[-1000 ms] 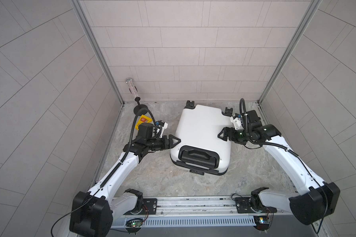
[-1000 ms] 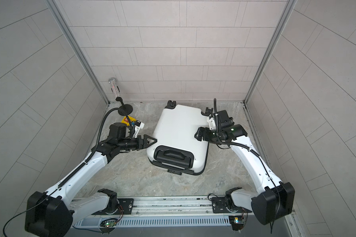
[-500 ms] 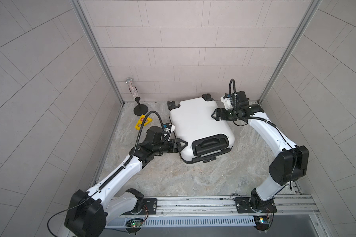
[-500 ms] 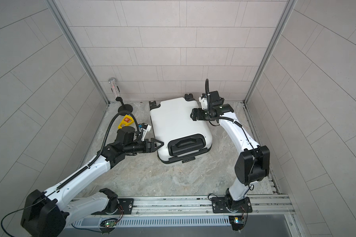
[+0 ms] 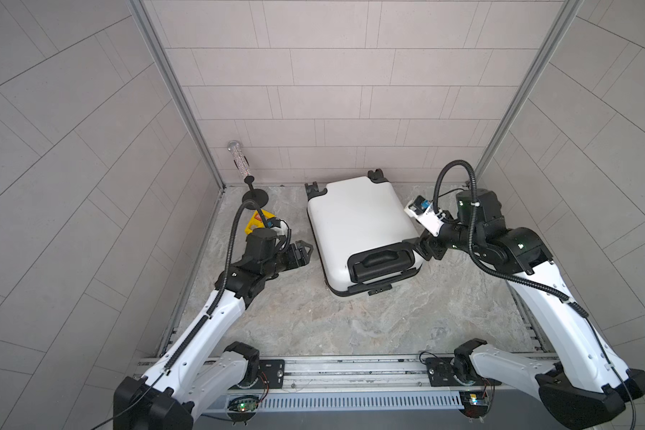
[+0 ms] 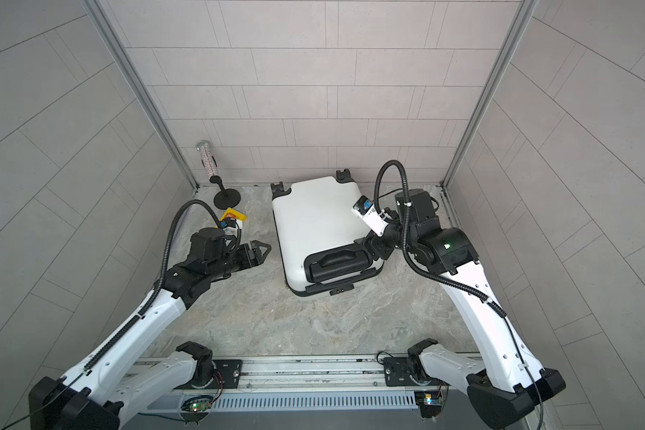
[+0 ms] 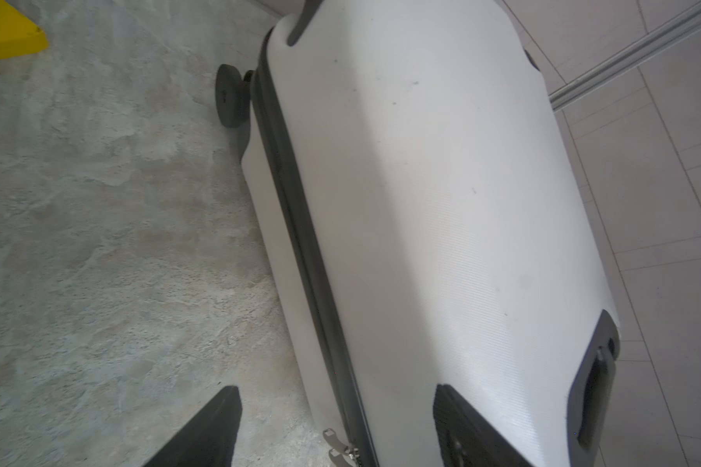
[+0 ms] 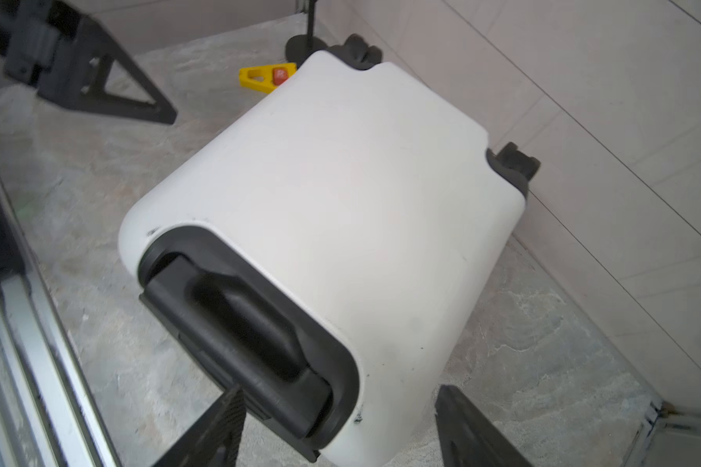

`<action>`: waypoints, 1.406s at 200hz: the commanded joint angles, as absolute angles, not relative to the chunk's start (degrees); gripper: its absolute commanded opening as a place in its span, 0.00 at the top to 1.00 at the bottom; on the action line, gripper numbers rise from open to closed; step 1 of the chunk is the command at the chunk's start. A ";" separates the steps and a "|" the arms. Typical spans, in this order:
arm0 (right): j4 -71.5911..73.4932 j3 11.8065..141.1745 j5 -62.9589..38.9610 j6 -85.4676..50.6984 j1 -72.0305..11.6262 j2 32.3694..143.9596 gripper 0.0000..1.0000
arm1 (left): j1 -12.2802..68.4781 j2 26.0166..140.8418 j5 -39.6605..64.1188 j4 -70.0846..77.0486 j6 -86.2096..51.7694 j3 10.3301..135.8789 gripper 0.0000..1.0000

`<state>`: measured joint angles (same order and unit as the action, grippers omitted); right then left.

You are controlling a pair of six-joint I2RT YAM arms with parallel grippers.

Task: Open the suitcase zippers
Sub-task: Adjust the suitcase at the center of the board, then pick up the suitcase from the center of the board.

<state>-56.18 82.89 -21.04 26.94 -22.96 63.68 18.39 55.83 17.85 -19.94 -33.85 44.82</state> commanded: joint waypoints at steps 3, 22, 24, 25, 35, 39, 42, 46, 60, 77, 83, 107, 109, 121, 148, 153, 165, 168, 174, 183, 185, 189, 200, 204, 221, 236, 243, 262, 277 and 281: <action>-68.24 82.18 -14.81 43.25 -28.89 64.90 0.25 | 15.93 57.30 15.67 -25.51 -32.35 47.06 0.20; -70.05 81.75 -13.83 49.03 -33.57 65.68 0.33 | 15.56 58.68 16.04 -26.18 -31.11 47.70 0.20; -69.98 81.70 -13.87 49.39 -33.97 65.84 0.33 | 15.51 58.77 16.07 -26.19 -31.02 47.76 0.20; -69.93 81.67 -13.84 49.52 -34.12 65.88 0.33 | 15.49 58.83 16.08 -26.15 -30.98 47.79 0.20; -69.33 81.65 -14.09 50.98 -35.77 66.76 0.38 | 15.48 59.08 16.33 -25.81 -30.70 47.90 0.20; -69.07 81.73 -14.14 51.56 -36.41 67.21 0.40 | 15.47 59.24 16.48 -25.56 -30.65 47.90 0.20; -68.78 81.81 -14.07 51.85 -36.92 67.56 0.42 | 15.47 59.24 16.58 -25.38 -30.67 47.96 0.20; -68.42 81.83 -13.94 52.20 -37.50 67.98 0.43 | 15.47 59.32 16.74 -25.19 -30.65 47.86 0.20; -66.42 81.66 -12.81 52.96 -39.20 69.53 0.44 | 15.47 59.58 17.24 -24.62 -30.52 47.81 0.20; -64.72 81.56 -11.49 53.40 -41.34 72.03 0.44 | 15.48 59.68 17.56 -24.35 -30.18 47.60 0.20; -64.54 81.50 -11.13 53.66 -42.25 72.94 0.44 | 15.45 59.68 17.58 -24.35 -30.02 47.55 0.20; -62.02 79.95 -10.17 53.19 -43.83 75.38 0.44 | 15.47 59.41 17.40 -23.89 -29.62 46.87 0.22; -61.74 79.91 -10.01 53.13 -43.85 75.53 0.44 | 15.47 59.35 17.40 -23.84 -29.60 46.76 0.22; -60.30 79.60 -9.56 52.53 -43.95 76.30 0.44 | 15.48 59.33 17.74 -23.15 -29.62 46.22 0.22; -57.93 78.75 -8.45 52.52 -44.00 78.07 0.45 | 15.49 59.33 18.28 -21.42 -29.78 44.80 0.22; -57.68 78.71 -8.29 52.31 -43.99 78.51 0.45 | 15.55 59.33 18.28 -21.21 -29.79 44.60 0.23; -56.56 78.11 -8.04 51.65 -43.99 79.23 0.45 | 15.53 59.30 18.03 -20.60 -29.64 44.07 0.23; -56.26 77.87 -8.08 51.53 -43.95 79.39 0.45 | 15.52 59.25 17.98 -20.42 -29.61 43.96 0.23; -55.64 77.55 -8.20 51.44 -44.01 79.77 0.45 | 15.50 59.31 17.93 -19.95 -29.51 43.65 0.23; -55.54 77.52 -8.90 51.33 -43.95 80.55 0.46 | 15.53 59.16 17.84 -19.36 -29.40 43.28 0.23; -55.59 77.59 -9.10 51.39 -43.95 80.76 0.46 | 15.48 59.15 17.84 -19.28 -29.37 43.21 0.23; -55.75 77.69 -9.54 51.56 -43.95 81.19 0.47 | 15.52 59.26 17.85 -19.12 -29.23 43.16 0.23; -56.28 78.00 -10.80 51.76 -43.95 82.35 0.48 | 15.54 59.25 17.84 -18.91 -28.70 43.02 0.23; -56.38 78.04 -11.10 51.85 -43.95 82.73 0.48 | 15.53 59.27 17.76 -18.90 -28.46 43.05 0.23; -55.91 77.80 -11.57 51.30 -43.95 83.74 0.59 | 15.51 59.17 16.34 -19.33 -27.91 43.07 0.24; -54.87 77.24 -11.67 51.45 -43.99 84.02 0.71 | 15.47 58.82 15.29 -19.03 -27.35 42.80 0.24; -54.77 77.32 -11.66 51.86 -43.96 84.02 0.78 | 15.51 58.64 14.88 -18.67 -26.98 42.51 0.24; -55.13 78.36 -10.85 53.48 -43.82 83.47 0.98 | 15.51 58.15 14.46 -17.42 -26.09 41.87 0.24; -56.14 80.07 -11.06 55.68 -42.70 82.22 1.00 | 15.52 57.61 14.58 -15.97 -25.03 41.19 0.25; -56.28 80.65 -11.61 56.14 -42.16 81.78 1.00 | 15.49 57.37 14.59 -15.56 -24.59 41.06 0.25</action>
<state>-55.88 78.28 -11.27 53.80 -43.55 83.64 15.64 59.02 15.66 -18.46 -27.38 42.35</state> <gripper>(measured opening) 0.313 0.756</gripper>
